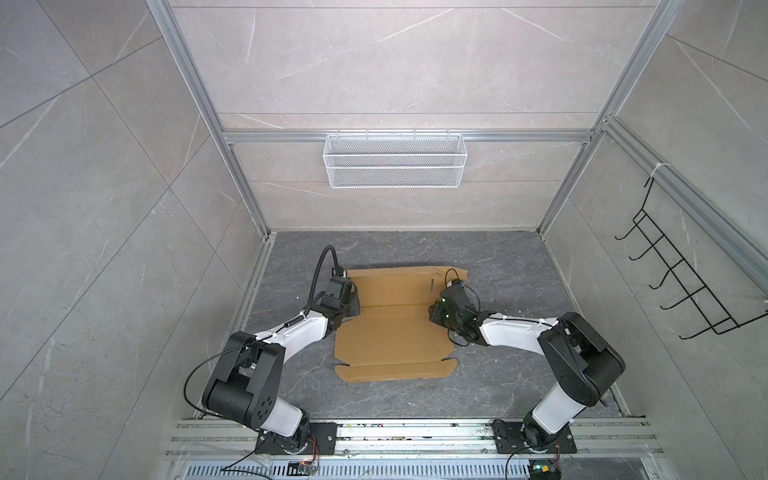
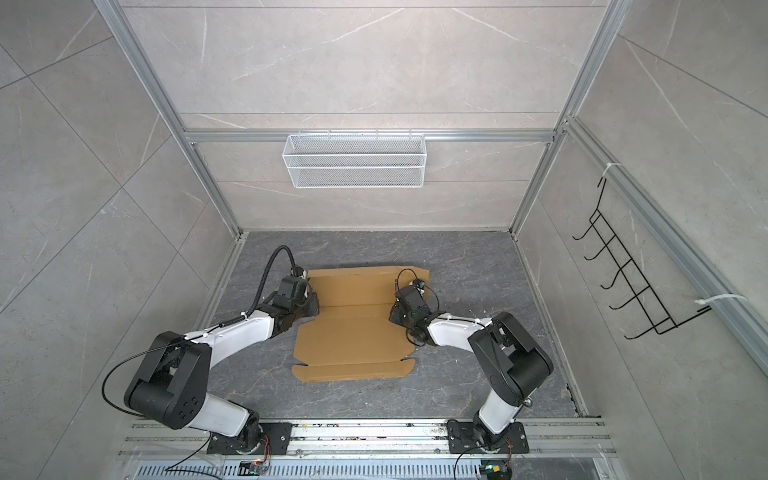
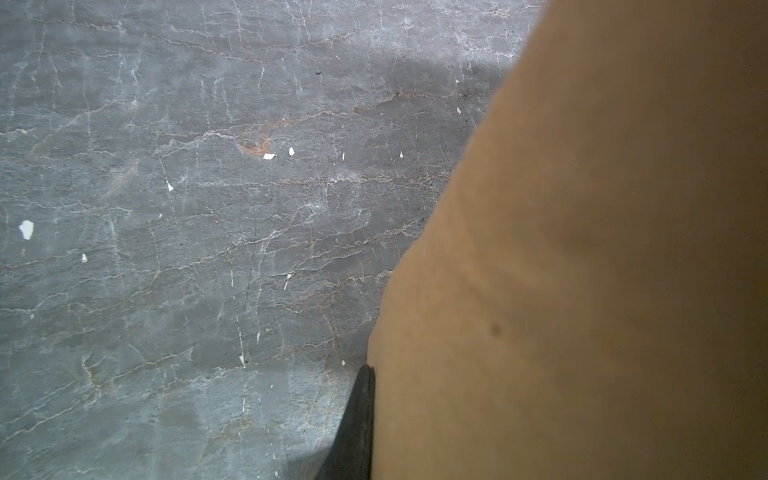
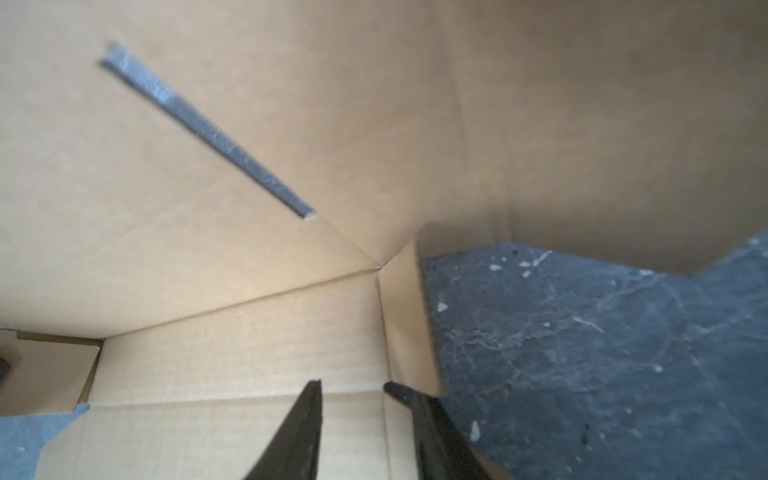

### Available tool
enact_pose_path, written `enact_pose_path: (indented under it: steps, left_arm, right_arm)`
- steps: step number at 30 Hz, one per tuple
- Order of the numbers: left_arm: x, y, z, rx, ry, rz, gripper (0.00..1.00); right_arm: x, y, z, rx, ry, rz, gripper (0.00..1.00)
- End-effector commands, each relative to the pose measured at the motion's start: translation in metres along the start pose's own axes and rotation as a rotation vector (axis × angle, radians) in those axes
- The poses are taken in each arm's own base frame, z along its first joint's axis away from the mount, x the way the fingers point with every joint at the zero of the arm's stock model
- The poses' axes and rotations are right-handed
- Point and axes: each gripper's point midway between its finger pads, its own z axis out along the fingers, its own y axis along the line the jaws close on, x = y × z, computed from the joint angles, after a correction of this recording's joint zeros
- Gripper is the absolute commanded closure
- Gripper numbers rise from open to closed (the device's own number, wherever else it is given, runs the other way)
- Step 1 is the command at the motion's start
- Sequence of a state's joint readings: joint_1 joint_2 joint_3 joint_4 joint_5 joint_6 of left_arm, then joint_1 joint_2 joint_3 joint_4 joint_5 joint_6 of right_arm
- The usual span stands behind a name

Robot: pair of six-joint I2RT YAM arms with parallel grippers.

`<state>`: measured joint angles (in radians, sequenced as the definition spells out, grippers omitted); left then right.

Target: Fold the paper box

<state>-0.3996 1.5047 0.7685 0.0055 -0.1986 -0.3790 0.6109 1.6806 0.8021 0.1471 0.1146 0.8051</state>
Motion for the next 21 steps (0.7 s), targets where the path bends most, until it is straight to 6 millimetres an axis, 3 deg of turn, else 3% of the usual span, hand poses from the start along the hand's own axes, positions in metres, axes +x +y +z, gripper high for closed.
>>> enact_pose_path:
  steps: [1, 12, 18, 21]
  left_arm:
    - [0.016, 0.003, 0.004, -0.015, 0.059, 0.043, 1.0]
    - [0.017, 0.003, 0.004, -0.012, 0.055, 0.041, 1.0]
    - [0.017, 0.005, 0.002, -0.02, 0.045, 0.043, 1.0]
    - [0.016, 0.008, 0.001, -0.032, 0.04, 0.049, 1.0]
  right_arm:
    - [-0.007, 0.003, -0.004, 0.048, -0.016, -0.072, 0.67]
    - [0.007, 0.02, 0.008, -0.004, 0.048, -0.102, 0.82]
    - [0.005, 0.031, 0.008, -0.049, 0.058, -0.115, 0.81]
    - [-0.005, 0.038, -0.005, -0.078, 0.042, -0.159, 0.75]
